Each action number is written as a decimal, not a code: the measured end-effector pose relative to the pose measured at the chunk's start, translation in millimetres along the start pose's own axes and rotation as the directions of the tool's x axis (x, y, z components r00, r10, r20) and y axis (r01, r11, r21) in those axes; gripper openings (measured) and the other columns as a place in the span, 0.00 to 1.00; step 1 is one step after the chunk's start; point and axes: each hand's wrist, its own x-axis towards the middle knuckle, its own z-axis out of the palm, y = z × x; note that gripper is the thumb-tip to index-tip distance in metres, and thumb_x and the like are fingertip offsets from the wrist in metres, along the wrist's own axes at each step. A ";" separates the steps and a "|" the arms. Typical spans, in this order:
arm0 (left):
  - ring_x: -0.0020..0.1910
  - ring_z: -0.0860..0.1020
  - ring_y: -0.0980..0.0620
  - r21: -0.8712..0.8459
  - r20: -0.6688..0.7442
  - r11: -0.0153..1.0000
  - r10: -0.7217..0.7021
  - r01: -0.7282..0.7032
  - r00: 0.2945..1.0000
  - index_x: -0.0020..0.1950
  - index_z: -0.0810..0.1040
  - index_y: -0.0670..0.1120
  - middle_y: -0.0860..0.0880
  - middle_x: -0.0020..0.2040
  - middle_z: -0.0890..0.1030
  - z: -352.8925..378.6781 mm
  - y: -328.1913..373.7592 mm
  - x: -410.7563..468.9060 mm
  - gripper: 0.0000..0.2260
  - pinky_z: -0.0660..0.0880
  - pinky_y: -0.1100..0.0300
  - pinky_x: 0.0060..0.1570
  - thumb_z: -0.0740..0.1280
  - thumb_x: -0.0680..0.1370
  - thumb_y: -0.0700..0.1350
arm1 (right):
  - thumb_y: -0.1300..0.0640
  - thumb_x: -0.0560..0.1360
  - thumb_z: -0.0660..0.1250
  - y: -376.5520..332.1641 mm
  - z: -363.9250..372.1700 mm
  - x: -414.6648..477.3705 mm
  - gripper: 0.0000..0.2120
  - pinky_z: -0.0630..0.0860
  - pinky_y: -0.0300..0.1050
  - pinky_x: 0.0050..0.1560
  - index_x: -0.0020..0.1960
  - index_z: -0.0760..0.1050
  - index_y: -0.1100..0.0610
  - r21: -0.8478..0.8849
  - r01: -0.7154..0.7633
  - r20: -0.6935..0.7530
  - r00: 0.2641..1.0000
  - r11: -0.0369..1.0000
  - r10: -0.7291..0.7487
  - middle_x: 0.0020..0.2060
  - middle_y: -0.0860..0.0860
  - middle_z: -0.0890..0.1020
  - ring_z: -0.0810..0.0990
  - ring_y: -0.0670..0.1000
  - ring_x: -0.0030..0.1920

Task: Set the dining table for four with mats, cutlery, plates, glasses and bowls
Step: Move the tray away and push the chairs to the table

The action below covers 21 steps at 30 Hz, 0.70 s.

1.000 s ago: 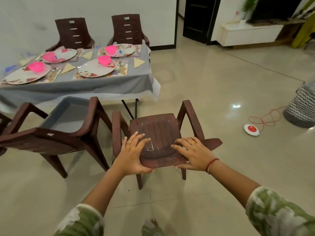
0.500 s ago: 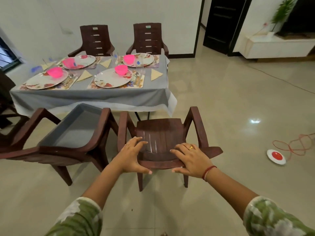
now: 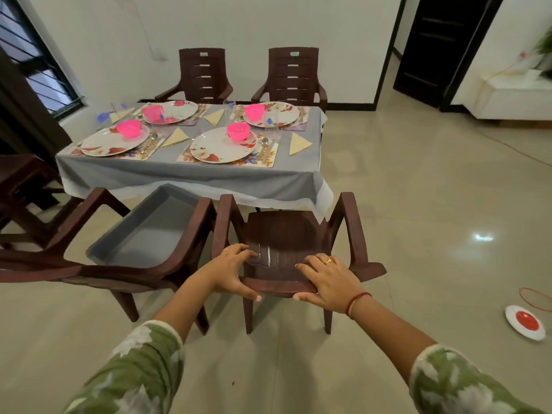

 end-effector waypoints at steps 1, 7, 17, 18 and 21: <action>0.76 0.51 0.48 0.004 0.007 1.000 -0.007 0.007 1.000 0.75 0.59 0.53 0.51 0.76 0.53 -3.1 -2.4 3.5 0.49 0.56 0.49 0.72 0.71 0.60 0.71 | 0.29 0.75 0.48 0.6 0.0 4.9 0.33 0.76 0.48 0.47 0.61 0.74 0.52 -0.005 0.002 -0.002 1.000 1.000 -0.002 0.52 0.50 0.78 0.78 0.53 0.51; 0.74 0.55 0.49 0.048 0.039 0.998 -0.034 0.032 0.999 0.74 0.60 0.52 0.51 0.75 0.57 -23.9 -24.1 18.1 0.51 0.57 0.52 0.72 0.68 0.57 0.73 | 0.29 0.75 0.46 -7.1 5.4 36.0 0.34 0.76 0.48 0.46 0.61 0.74 0.53 0.011 -0.021 0.026 0.999 1.000 0.021 0.52 0.52 0.78 0.77 0.54 0.50; 0.73 0.61 0.51 0.270 -0.220 0.954 0.192 -0.129 0.957 0.71 0.67 0.52 0.52 0.70 0.67 -2.9 -26.4 5.2 0.46 0.54 0.48 0.74 0.55 0.62 0.80 | 0.26 0.71 0.48 17.9 -8.8 24.4 0.37 0.69 0.52 0.61 0.67 0.70 0.50 0.130 0.002 0.010 1.000 0.991 -0.003 0.60 0.50 0.75 0.74 0.53 0.60; 0.74 0.60 0.51 0.310 -0.229 0.943 0.201 -0.124 0.952 0.71 0.67 0.52 0.53 0.70 0.67 1.0 -32.7 2.0 0.46 0.51 0.47 0.75 0.52 0.62 0.80 | 0.25 0.71 0.46 19.9 -10.9 27.1 0.38 0.69 0.51 0.61 0.67 0.70 0.50 0.093 -0.007 0.039 0.999 0.996 0.003 0.60 0.50 0.76 0.75 0.53 0.59; 0.75 0.58 0.50 0.332 -0.295 0.938 0.204 -0.100 0.934 0.70 0.68 0.52 0.52 0.71 0.68 0.4 -38.5 8.8 0.44 0.43 0.46 0.74 0.54 0.64 0.79 | 0.24 0.68 0.36 23.7 -12.0 27.6 0.44 0.73 0.46 0.56 0.70 0.66 0.48 0.066 -0.026 0.203 0.979 0.997 0.012 0.57 0.49 0.79 0.77 0.52 0.56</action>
